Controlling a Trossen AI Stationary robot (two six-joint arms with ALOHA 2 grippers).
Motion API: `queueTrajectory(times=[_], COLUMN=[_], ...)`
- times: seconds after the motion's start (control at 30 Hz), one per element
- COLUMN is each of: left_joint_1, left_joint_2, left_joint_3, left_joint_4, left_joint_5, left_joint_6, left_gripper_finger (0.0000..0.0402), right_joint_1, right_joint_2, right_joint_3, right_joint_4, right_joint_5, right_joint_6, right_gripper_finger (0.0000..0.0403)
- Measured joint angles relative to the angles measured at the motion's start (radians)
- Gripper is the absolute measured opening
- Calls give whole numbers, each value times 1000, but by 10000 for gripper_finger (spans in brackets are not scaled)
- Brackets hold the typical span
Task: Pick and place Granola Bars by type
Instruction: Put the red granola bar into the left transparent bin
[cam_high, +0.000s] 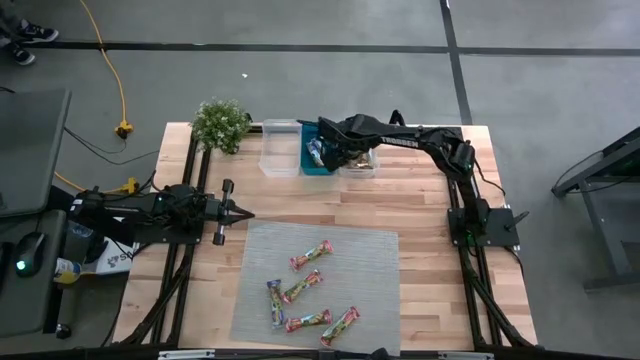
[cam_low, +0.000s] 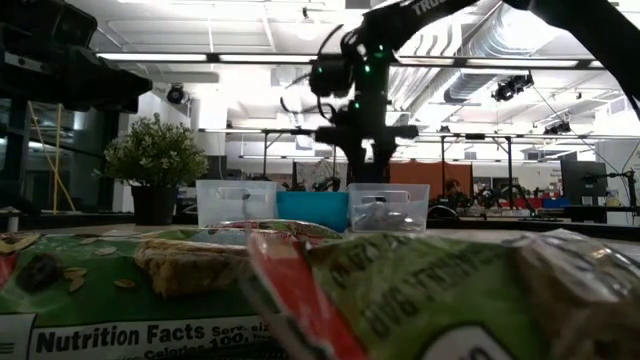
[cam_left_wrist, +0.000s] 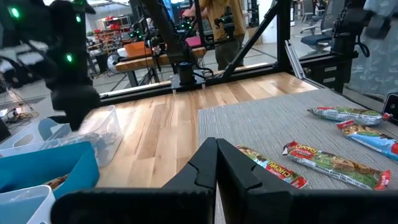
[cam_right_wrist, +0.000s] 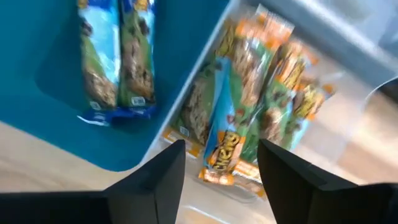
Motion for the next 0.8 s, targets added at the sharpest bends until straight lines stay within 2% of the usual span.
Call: queueTrajectory(times=[0.17,0.3,0.6,0.8], left_joint_1=[0,0,0,0], left_joint_2=[0,0,0,0], left_joint_3=[0,0,0,0], left_joint_4=[0,0,0,0], left_joint_5=[0,0,0,0], left_joint_6=[0,0,0,0], left_gripper_finger=[1,1,1,1], right_joint_1=[17,40,131,239], right_joint_2=[0,0,0,0], right_joint_3=[141,259,449,477], right_joint_4=[-87,-119,-153,-171], right_joint_5=[49,27,-193,-268], right_joint_6=[-80,-149,-252,-314], right_gripper_finger=[184,184,185,185])
